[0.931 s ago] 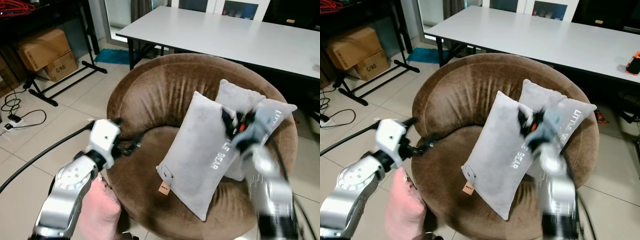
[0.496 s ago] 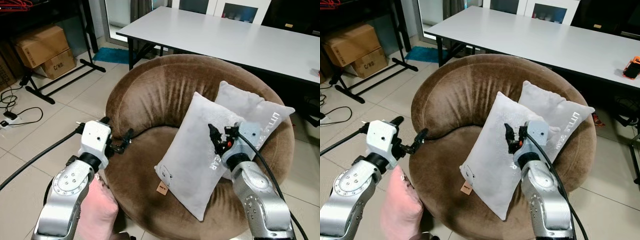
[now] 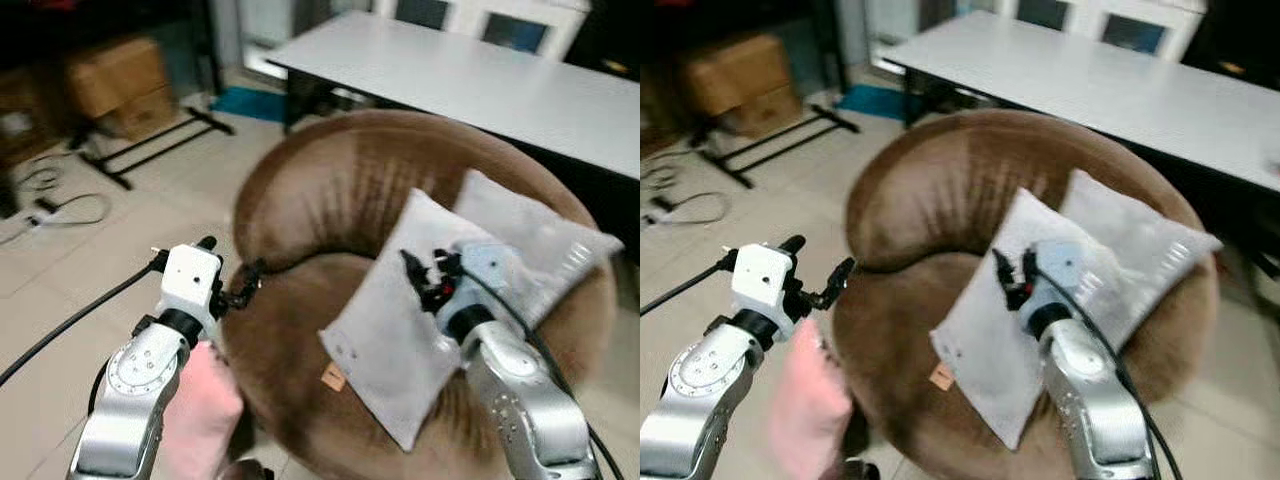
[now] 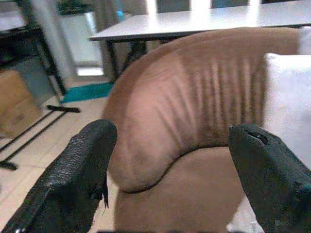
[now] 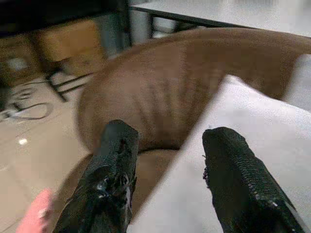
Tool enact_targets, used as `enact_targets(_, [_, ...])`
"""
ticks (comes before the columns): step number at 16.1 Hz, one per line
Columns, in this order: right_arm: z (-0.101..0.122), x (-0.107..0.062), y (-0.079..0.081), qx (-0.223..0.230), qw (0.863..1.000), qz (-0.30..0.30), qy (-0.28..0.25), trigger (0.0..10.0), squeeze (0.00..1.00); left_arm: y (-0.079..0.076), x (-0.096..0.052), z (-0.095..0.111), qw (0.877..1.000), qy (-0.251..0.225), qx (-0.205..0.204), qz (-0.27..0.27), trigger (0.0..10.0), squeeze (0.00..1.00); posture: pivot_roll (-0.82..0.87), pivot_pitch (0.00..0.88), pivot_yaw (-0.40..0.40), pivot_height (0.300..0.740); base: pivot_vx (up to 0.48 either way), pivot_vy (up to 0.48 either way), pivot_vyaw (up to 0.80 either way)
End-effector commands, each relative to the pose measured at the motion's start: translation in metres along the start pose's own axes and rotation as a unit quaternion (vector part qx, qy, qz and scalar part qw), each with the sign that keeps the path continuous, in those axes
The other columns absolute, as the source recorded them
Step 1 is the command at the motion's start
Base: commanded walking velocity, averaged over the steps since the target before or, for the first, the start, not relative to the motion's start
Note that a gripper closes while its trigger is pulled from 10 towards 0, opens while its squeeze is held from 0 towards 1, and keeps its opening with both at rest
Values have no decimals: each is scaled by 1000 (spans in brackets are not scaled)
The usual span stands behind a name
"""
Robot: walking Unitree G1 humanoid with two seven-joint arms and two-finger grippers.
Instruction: Move the pillow to the sofa from floor
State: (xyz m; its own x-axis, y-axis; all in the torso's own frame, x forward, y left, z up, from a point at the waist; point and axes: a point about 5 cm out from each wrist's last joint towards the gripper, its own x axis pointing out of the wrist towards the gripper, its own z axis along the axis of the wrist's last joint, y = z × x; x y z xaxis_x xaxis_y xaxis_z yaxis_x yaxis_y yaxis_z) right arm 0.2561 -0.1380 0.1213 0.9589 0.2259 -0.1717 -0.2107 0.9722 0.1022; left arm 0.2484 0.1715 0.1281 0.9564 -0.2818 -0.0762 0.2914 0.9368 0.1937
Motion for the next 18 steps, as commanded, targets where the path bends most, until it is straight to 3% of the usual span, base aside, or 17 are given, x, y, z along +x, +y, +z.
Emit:
enact_targets(1, [0,-4,-5,-13,1000,-3,5,10000,0,-2,0,4,1000,-11,-1,3,10000,0,-24,0,-52,740,0,0,800])
enact_targets(13, [-7,-5,-17,-37,999,0,25,10000,0,-1,-2,4,1000,-10,-7,11,10000,0,-18,0,-60,740,0,0,800])
enact_targets(18, [-15,-7,-25,-13,998,-34,45,10000,0,0,-1,4,1000,-9,-5,12,10000,0,-17,0,-58,740,0,0,0])
